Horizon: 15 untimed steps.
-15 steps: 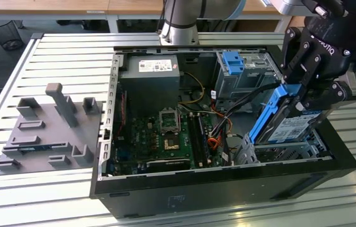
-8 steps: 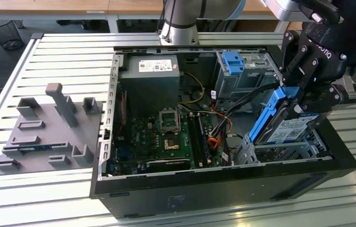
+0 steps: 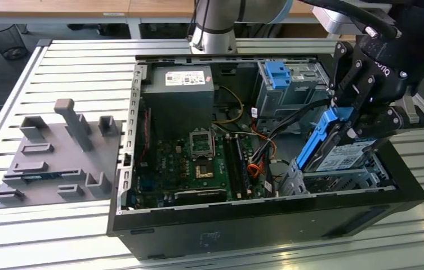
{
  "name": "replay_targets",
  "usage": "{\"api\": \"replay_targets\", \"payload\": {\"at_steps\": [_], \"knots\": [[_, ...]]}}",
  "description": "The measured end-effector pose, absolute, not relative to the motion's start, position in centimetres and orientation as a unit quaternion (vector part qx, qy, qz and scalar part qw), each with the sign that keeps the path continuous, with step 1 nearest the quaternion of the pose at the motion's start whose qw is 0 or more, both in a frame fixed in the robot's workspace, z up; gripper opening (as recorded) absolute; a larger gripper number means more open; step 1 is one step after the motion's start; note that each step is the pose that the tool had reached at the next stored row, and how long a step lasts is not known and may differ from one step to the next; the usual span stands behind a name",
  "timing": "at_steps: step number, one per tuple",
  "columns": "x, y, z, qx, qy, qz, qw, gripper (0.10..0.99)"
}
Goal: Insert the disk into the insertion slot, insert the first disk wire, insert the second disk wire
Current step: 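Insert the disk into the insertion slot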
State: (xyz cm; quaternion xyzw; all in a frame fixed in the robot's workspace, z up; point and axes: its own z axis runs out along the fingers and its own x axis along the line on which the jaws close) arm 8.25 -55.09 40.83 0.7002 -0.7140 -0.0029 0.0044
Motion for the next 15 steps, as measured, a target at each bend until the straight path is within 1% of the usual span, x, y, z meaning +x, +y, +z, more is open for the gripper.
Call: {"api": "replay_targets", "payload": {"at_steps": [15], "knots": [[8.2,-55.1,39.6,0.700,-0.714,-0.003,0.004,0.369]]}}
